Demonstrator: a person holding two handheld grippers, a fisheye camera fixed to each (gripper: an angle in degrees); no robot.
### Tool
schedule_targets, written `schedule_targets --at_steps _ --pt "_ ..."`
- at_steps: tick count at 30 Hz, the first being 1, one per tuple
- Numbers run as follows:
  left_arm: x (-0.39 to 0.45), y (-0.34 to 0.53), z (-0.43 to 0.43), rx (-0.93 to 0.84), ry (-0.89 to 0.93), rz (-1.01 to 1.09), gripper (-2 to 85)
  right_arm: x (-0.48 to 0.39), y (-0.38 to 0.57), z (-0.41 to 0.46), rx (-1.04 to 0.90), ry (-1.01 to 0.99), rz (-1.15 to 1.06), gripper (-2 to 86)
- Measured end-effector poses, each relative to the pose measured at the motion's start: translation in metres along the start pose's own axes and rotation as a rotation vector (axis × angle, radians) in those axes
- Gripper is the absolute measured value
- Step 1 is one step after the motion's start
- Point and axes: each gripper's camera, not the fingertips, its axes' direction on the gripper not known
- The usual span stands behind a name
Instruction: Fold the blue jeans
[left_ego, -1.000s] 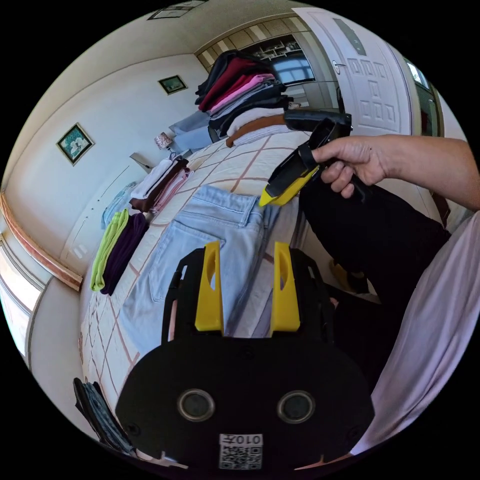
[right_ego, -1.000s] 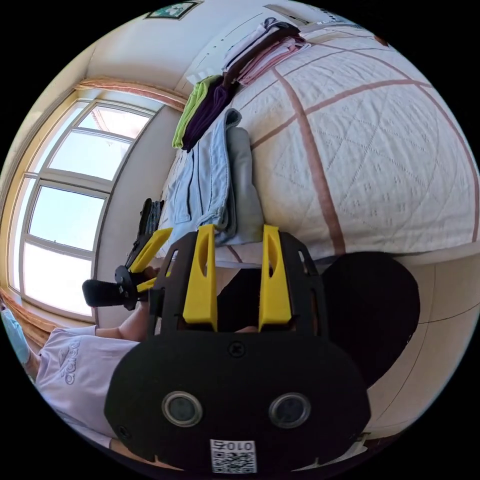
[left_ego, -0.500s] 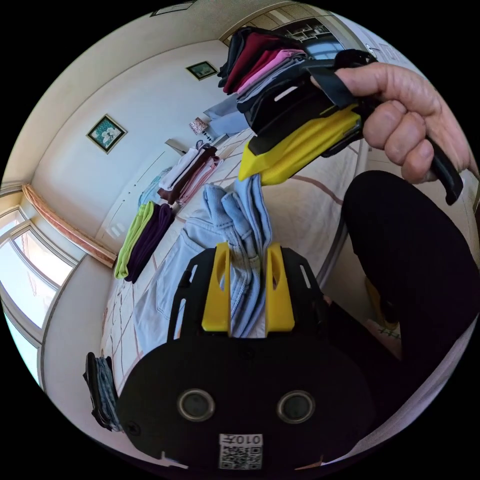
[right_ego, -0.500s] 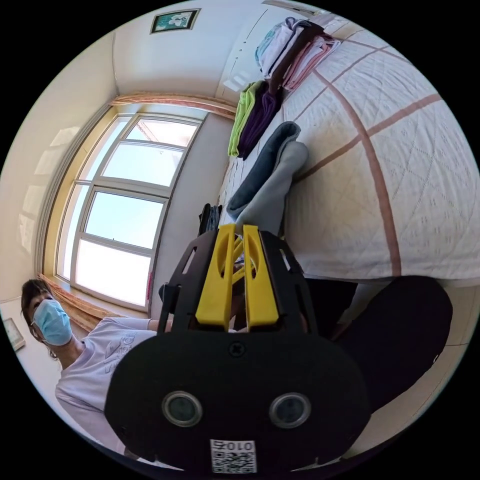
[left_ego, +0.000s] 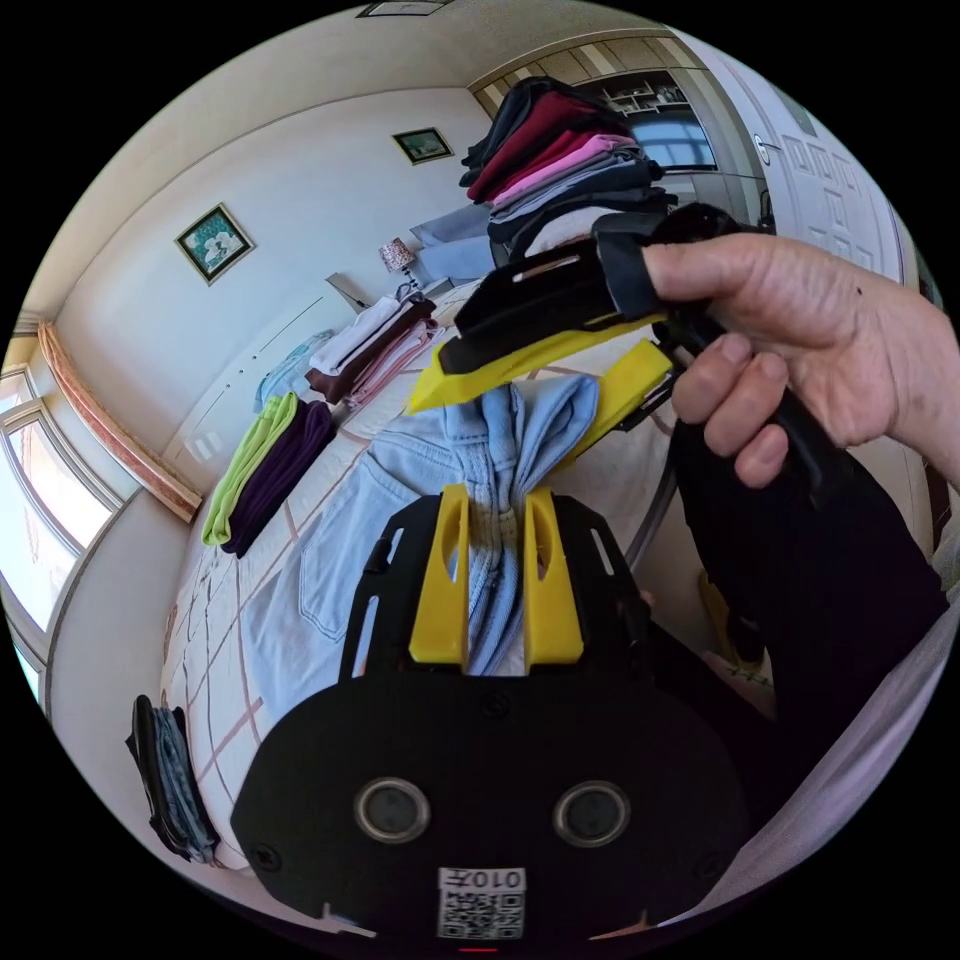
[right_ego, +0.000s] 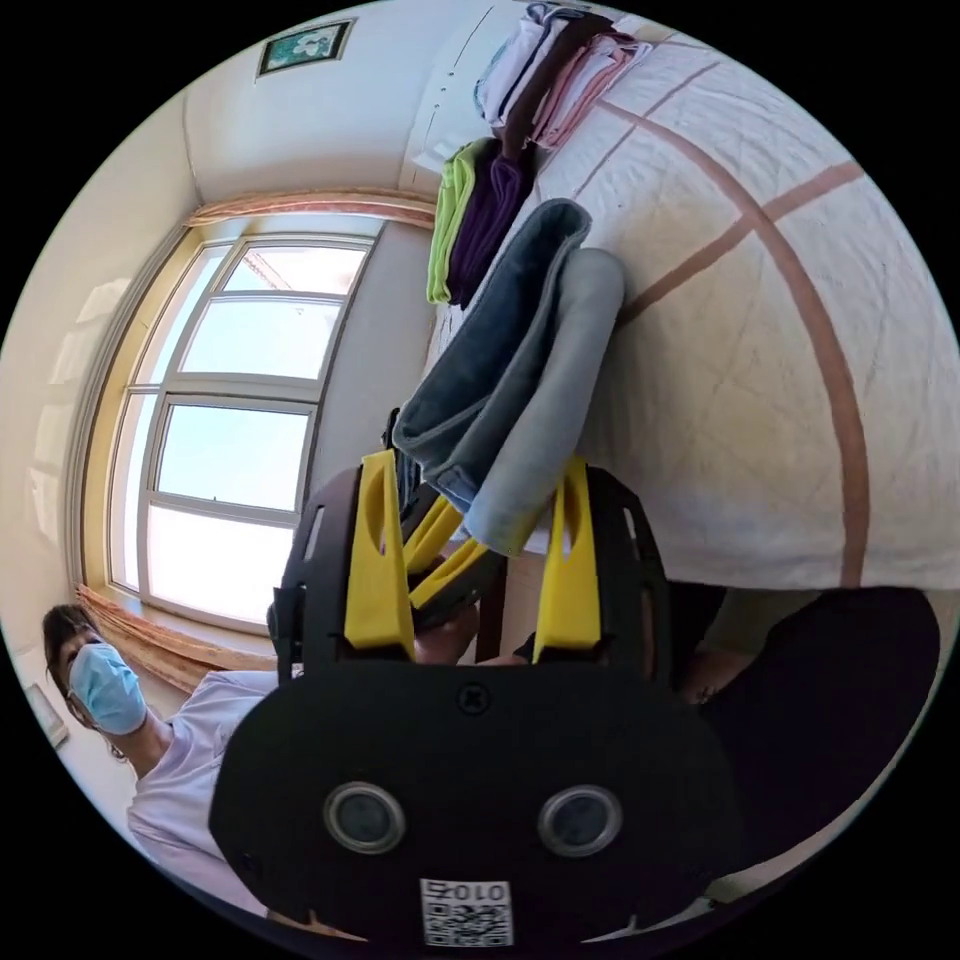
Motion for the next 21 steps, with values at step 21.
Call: schedule_targets --at_steps 21 --pt "-0.421 0.383 -0.045 0.205 0.764 -1.416 12.6 0.011 -0.041 -0.008 0.098 -0.203 0.086 11.8"
